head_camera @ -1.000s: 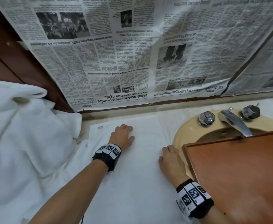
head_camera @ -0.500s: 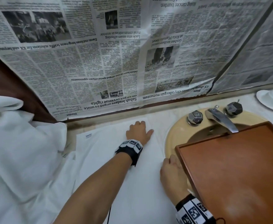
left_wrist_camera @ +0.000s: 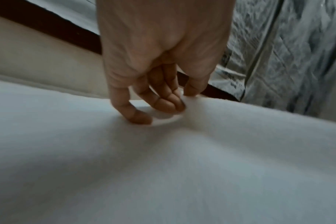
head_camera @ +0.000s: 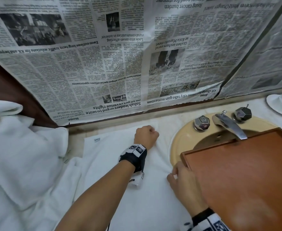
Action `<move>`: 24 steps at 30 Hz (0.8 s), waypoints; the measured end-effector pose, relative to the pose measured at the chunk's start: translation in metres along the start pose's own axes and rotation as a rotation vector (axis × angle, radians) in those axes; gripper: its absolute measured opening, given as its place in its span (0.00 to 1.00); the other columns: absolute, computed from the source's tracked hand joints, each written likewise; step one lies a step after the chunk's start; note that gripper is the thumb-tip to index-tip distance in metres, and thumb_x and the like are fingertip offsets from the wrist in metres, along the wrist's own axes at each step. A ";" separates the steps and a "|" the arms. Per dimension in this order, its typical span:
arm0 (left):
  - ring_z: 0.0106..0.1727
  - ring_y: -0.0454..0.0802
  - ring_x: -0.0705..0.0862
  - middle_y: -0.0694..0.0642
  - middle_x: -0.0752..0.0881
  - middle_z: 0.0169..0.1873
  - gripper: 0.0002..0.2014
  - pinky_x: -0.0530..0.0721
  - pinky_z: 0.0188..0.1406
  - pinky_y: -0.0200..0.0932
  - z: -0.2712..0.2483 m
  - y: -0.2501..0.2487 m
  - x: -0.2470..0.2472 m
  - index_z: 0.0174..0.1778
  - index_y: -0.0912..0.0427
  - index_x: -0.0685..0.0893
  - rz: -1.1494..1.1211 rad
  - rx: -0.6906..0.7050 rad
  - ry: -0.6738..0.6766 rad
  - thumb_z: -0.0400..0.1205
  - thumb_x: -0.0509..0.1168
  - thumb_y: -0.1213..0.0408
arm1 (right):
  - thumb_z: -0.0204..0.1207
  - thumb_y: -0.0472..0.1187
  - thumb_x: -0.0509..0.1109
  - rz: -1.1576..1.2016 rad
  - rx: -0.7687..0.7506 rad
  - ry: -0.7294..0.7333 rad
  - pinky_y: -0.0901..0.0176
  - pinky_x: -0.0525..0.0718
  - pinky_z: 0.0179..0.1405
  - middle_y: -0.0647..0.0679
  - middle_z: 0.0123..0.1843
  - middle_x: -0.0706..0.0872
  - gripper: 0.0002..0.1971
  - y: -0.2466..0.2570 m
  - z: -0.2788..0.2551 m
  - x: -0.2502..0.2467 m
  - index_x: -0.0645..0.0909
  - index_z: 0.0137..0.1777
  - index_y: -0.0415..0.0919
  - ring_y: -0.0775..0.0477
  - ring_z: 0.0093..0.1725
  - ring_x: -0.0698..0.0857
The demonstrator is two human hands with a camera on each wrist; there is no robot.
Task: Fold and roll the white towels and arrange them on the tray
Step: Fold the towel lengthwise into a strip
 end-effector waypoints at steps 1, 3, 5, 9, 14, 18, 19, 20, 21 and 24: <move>0.45 0.54 0.83 0.52 0.86 0.34 0.04 0.77 0.45 0.38 -0.004 -0.005 -0.005 0.37 0.53 0.84 -0.064 0.009 -0.008 0.77 0.66 0.62 | 0.77 0.38 0.71 0.063 0.001 -0.028 0.61 0.74 0.31 0.52 0.35 0.79 0.08 -0.003 -0.001 -0.009 0.73 0.44 0.45 0.54 0.33 0.78; 0.43 0.50 0.82 0.50 0.85 0.30 0.05 0.73 0.42 0.35 -0.010 -0.018 -0.020 0.37 0.56 0.87 -0.183 0.024 -0.050 0.78 0.67 0.63 | 0.77 0.36 0.73 0.132 0.022 -0.073 0.63 0.69 0.31 0.52 0.35 0.79 0.09 -0.008 -0.002 -0.025 0.74 0.49 0.45 0.56 0.33 0.77; 0.43 0.48 0.82 0.47 0.84 0.30 0.05 0.73 0.42 0.34 -0.014 -0.029 -0.030 0.38 0.56 0.87 -0.274 0.027 -0.067 0.78 0.68 0.63 | 0.76 0.36 0.73 0.167 0.025 -0.121 0.57 0.70 0.36 0.51 0.35 0.81 0.10 -0.007 -0.004 -0.041 0.75 0.53 0.44 0.55 0.34 0.78; 0.50 0.57 0.88 0.54 0.90 0.42 0.05 0.88 0.55 0.50 -0.024 -0.008 -0.037 0.38 0.50 0.85 -0.448 -0.086 -0.054 0.71 0.67 0.54 | 0.74 0.34 0.74 0.118 -0.095 -0.116 0.52 0.75 0.34 0.52 0.28 0.78 0.11 0.021 -0.015 -0.046 0.75 0.40 0.47 0.54 0.31 0.78; 0.52 0.56 0.89 0.52 0.90 0.43 0.05 0.89 0.58 0.57 -0.044 0.057 -0.078 0.45 0.52 0.86 -0.450 -0.144 -0.109 0.76 0.66 0.59 | 0.76 0.34 0.71 0.053 -0.223 -0.020 0.53 0.74 0.36 0.53 0.34 0.78 0.08 0.080 -0.040 -0.013 0.74 0.44 0.45 0.47 0.35 0.79; 0.49 0.55 0.89 0.52 0.91 0.42 0.08 0.89 0.55 0.55 -0.057 0.106 -0.130 0.49 0.55 0.87 -0.319 -0.155 -0.190 0.79 0.65 0.61 | 0.82 0.37 0.61 -0.068 -0.325 0.113 0.54 0.69 0.41 0.46 0.50 0.81 0.06 0.145 -0.051 0.032 0.65 0.49 0.46 0.41 0.49 0.83; 0.49 0.56 0.89 0.53 0.91 0.43 0.07 0.89 0.54 0.55 -0.060 0.115 -0.142 0.49 0.54 0.87 -0.280 -0.159 -0.203 0.80 0.65 0.62 | 0.83 0.37 0.60 -0.091 -0.335 0.136 0.56 0.67 0.41 0.44 0.53 0.82 0.05 0.160 -0.053 0.042 0.65 0.50 0.45 0.40 0.51 0.83; 0.50 0.57 0.89 0.53 0.91 0.44 0.07 0.88 0.54 0.53 -0.062 0.125 -0.151 0.49 0.54 0.87 -0.248 -0.164 -0.218 0.80 0.64 0.63 | 0.83 0.36 0.58 -0.109 -0.349 0.161 0.57 0.65 0.41 0.43 0.54 0.82 0.03 0.174 -0.055 0.053 0.67 0.53 0.44 0.40 0.52 0.83; 0.51 0.57 0.89 0.54 0.91 0.45 0.08 0.87 0.55 0.51 -0.065 0.135 -0.159 0.50 0.54 0.88 -0.220 -0.172 -0.230 0.81 0.64 0.63 | 0.84 0.35 0.58 -0.121 -0.356 0.183 0.58 0.65 0.41 0.42 0.56 0.82 0.04 0.184 -0.058 0.063 0.70 0.56 0.42 0.39 0.53 0.83; 0.57 0.58 0.86 0.56 0.90 0.52 0.11 0.79 0.54 0.41 -0.066 0.156 -0.170 0.57 0.58 0.88 -0.085 -0.175 -0.229 0.83 0.63 0.65 | 0.84 0.32 0.57 -0.170 -0.375 0.254 0.55 0.67 0.41 0.39 0.58 0.81 0.10 0.205 -0.064 0.099 0.71 0.63 0.37 0.37 0.54 0.83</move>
Point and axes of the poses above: each hand's wrist, its own z-axis towards the middle knuckle, its own x-axis out of the palm, y = z × x, the point moved 10 cm from there along z, towards the middle knuckle
